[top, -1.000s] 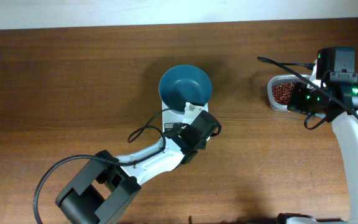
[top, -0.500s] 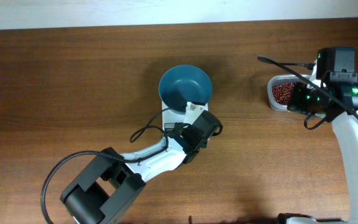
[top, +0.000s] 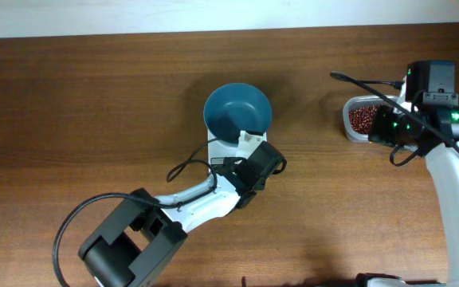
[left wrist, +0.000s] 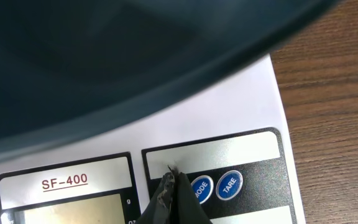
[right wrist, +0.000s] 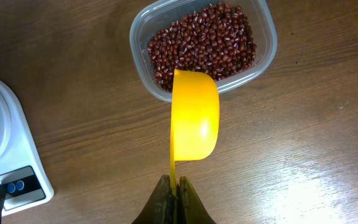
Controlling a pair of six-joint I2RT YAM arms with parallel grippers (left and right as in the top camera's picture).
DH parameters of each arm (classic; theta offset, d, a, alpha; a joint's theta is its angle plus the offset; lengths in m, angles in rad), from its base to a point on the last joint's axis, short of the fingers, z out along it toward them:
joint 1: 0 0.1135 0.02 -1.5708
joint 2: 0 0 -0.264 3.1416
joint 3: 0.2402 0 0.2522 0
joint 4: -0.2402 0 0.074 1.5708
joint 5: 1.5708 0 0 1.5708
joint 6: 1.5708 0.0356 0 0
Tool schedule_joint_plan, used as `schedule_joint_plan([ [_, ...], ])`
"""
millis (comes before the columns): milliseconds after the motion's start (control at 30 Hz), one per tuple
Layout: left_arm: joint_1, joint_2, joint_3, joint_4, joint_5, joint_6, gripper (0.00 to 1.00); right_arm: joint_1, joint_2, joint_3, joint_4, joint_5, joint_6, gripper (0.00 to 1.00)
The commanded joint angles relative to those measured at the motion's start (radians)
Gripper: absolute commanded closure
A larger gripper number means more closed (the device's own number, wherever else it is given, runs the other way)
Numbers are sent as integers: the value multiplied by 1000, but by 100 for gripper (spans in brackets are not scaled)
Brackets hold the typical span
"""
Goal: Scoop item into bowl and weigh 50g on scale
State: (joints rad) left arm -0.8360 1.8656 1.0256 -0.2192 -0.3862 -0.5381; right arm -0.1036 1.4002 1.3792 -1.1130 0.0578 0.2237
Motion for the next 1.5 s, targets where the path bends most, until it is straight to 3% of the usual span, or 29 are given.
schedule_joint_plan([
  [0,1,33,-11,-27,56,9,100,-3,0,23,3,-5,-10,96],
  [533,18,33,-11,-67,20,-26,100,-3,0,23,-34,-5,-10,96],
  [967,-3,83,-9,-64,84,-29,100,-3,0,24,-61,-5,-10,96],
  [1133,-8,-81,-9,-132,83,-28,100,-3,0,24,-62,-5,-10,96],
  [1467,-7,-489,-9,-430,23,-29,100,-3,-2,24,-84,-2,-11,96],
])
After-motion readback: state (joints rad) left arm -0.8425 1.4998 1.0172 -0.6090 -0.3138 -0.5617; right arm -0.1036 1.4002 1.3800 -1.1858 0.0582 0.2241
